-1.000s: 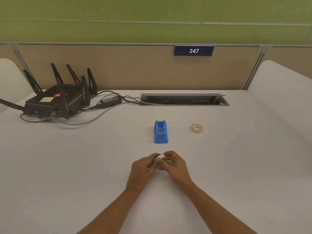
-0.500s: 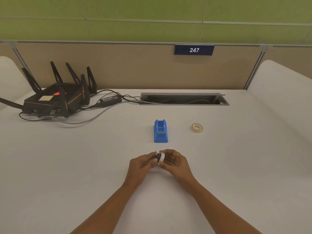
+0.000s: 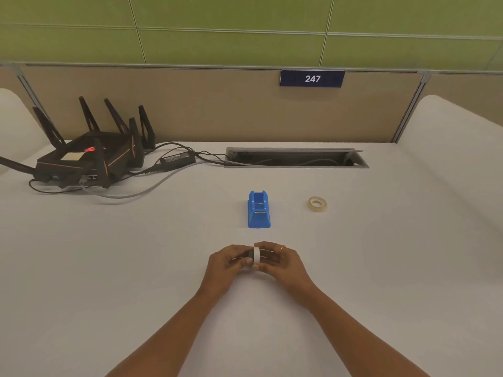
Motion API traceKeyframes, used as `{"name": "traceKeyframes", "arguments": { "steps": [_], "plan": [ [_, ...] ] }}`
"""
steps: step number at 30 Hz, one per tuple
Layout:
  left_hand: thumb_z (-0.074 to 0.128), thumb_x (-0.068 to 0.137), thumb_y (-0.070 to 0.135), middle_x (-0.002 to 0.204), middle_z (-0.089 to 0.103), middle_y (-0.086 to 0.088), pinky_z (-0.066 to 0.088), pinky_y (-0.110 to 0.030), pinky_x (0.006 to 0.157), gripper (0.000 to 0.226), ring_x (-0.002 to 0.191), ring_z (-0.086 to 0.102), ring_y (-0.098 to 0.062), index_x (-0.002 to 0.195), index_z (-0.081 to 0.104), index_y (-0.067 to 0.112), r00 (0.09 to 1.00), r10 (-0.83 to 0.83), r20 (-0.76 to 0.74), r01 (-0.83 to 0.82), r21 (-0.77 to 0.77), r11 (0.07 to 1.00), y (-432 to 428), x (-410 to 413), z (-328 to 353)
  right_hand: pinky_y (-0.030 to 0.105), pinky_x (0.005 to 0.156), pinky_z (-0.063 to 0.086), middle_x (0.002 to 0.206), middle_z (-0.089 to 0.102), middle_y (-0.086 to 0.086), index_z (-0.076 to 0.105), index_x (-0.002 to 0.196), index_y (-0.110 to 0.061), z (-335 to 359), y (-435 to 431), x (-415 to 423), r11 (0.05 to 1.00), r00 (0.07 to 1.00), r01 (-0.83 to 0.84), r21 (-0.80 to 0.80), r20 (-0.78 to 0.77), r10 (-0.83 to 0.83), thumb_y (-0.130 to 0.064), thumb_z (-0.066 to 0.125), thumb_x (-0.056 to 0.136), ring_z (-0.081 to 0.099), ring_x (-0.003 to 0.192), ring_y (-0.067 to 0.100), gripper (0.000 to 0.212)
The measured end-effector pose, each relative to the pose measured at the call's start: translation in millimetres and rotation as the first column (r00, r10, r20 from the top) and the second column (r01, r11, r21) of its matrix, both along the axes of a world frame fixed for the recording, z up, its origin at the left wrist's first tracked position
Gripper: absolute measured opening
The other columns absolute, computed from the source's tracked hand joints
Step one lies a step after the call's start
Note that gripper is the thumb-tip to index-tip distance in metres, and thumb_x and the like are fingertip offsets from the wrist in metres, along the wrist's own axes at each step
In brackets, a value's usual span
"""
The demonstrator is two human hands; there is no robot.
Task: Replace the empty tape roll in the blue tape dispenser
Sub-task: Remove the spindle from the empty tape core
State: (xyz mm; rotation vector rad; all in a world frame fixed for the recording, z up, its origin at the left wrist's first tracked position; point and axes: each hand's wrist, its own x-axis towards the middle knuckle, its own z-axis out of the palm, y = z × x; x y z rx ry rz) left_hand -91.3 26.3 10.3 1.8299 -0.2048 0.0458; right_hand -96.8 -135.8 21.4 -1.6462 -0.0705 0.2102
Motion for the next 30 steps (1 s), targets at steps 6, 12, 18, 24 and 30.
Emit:
{"name": "traceKeyframes", "arguments": {
  "steps": [6, 12, 18, 24, 30],
  "plan": [
    [0.063, 0.079, 0.001, 0.089, 0.066, 0.014, 0.045, -0.002, 0.075, 0.042, 0.084, 0.062, 0.007, 0.084, 0.063, 0.042, 1.000, 0.002, -0.001, -0.002, 0.014, 1.000, 0.2, 0.6, -0.4, 0.032, 0.097, 0.049, 0.113, 0.067, 0.018, 0.061, 0.111, -0.011, 1.7, -1.8, 1.3, 0.999, 0.999, -0.040, 0.004, -0.014, 0.040, 0.001, 0.072, 0.073, 0.064, 0.106, 0.024, 0.041],
    [0.062, 0.079, 0.001, 0.092, 0.067, 0.006, 0.045, -0.002, 0.076, 0.036, 0.088, 0.061, 0.001, 0.091, 0.064, 0.034, 1.000, -0.006, -0.016, 0.006, 0.006, 1.000, 0.1, 0.9, 0.6, 0.034, 0.098, 0.048, 0.114, 0.066, 0.019, 0.059, 0.113, -0.008, 1.9, -3.4, 2.5, 0.998, 0.997, -0.066, 0.011, -0.026, 0.066, 0.002, 0.070, 0.075, 0.063, 0.107, 0.025, 0.041],
    [0.062, 0.079, -0.001, 0.093, 0.067, 0.002, 0.045, -0.002, 0.076, 0.032, 0.088, 0.062, -0.003, 0.096, 0.065, 0.025, 0.999, 0.009, -0.035, -0.009, -0.008, 1.000, -0.7, 0.6, 0.0, 0.034, 0.098, 0.049, 0.113, 0.066, 0.020, 0.060, 0.112, -0.007, 0.1, -3.2, 3.1, 0.998, 0.998, -0.055, 0.006, -0.030, 0.056, 0.001, 0.071, 0.074, 0.064, 0.106, 0.026, 0.040],
    [0.066, 0.076, -0.001, 0.091, 0.067, 0.001, 0.045, -0.002, 0.074, 0.023, 0.084, 0.062, -0.004, 0.096, 0.069, 0.009, 0.998, 0.065, 0.009, -0.065, 0.034, 0.997, -2.5, -1.1, -1.9, 0.033, 0.097, 0.050, 0.111, 0.067, 0.019, 0.063, 0.104, -0.011, -2.3, -1.9, 2.5, 1.000, 1.000, -0.006, -0.002, -0.012, 0.006, -0.001, 0.076, 0.069, 0.064, 0.105, 0.026, 0.039],
    [0.067, 0.074, -0.001, 0.086, 0.066, 0.009, 0.045, -0.001, 0.074, 0.022, 0.082, 0.061, 0.004, 0.094, 0.070, 0.010, 0.996, 0.082, 0.024, -0.084, 0.048, 0.995, -3.3, -1.0, -2.1, 0.035, 0.097, 0.050, 0.112, 0.066, 0.020, 0.062, 0.103, -0.014, -3.2, -1.7, 2.5, 1.000, 1.000, -0.010, 0.010, -0.007, 0.010, -0.002, 0.077, 0.069, 0.064, 0.106, 0.027, 0.038]
  ]
}}
